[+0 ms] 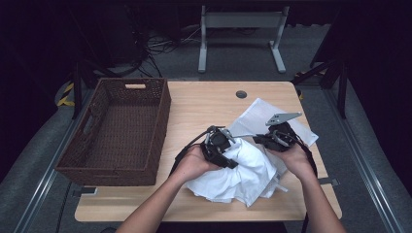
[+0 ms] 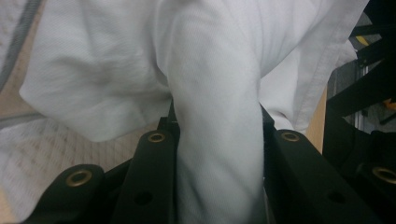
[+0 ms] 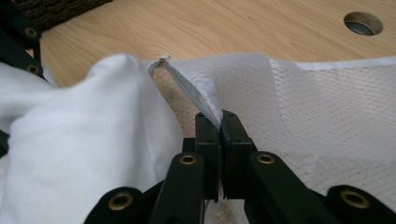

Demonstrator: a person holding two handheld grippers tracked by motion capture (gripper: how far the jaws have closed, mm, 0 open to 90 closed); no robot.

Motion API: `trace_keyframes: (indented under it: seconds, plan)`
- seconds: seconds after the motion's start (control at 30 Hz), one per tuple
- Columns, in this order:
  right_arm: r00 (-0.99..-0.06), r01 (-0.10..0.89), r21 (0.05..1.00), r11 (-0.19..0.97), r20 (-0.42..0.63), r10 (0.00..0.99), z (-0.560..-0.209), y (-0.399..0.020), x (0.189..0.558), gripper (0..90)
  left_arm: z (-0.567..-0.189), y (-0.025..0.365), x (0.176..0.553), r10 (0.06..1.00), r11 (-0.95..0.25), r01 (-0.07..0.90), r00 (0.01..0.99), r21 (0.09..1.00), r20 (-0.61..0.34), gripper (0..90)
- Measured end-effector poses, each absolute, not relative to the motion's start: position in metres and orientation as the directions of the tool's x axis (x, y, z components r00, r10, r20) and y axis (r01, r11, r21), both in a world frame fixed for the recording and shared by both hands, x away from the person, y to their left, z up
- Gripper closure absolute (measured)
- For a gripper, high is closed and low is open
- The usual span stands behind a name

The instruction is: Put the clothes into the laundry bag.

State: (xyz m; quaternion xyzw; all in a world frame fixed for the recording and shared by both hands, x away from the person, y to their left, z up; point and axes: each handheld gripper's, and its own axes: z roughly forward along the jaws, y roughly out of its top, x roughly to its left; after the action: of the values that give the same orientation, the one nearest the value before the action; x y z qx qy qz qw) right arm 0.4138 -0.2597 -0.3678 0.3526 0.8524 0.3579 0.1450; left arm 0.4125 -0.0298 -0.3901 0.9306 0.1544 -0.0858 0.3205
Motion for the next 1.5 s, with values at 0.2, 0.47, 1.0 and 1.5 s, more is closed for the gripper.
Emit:
trace_keyframes:
  seconds: [0.2,0.47,1.0,1.5]
  plan:
    - [-0.721,0.488,0.717,0.498,0.010,0.693,-0.367,-0.256,0.412,87.5,-0.400,-0.039,0.409,0.210,-0.770,0.326,0.941,0.548,-0.264,71.5]
    - [-0.757,0.453,0.725,0.519,0.005,0.654,-0.363,-0.253,0.407,87.4,-0.405,-0.030,0.420,0.284,-0.760,0.380,0.924,0.528,-0.255,71.5]
    - [-0.789,0.433,0.715,0.548,0.007,0.614,-0.364,-0.238,0.403,87.3,-0.409,-0.009,0.440,0.455,-0.680,0.524,0.850,0.514,-0.264,71.5]
    - [-0.834,0.398,0.724,0.563,0.029,0.552,-0.371,-0.216,0.400,87.0,-0.411,-0.027,0.433,0.476,-0.651,0.531,0.842,0.543,-0.253,71.3]
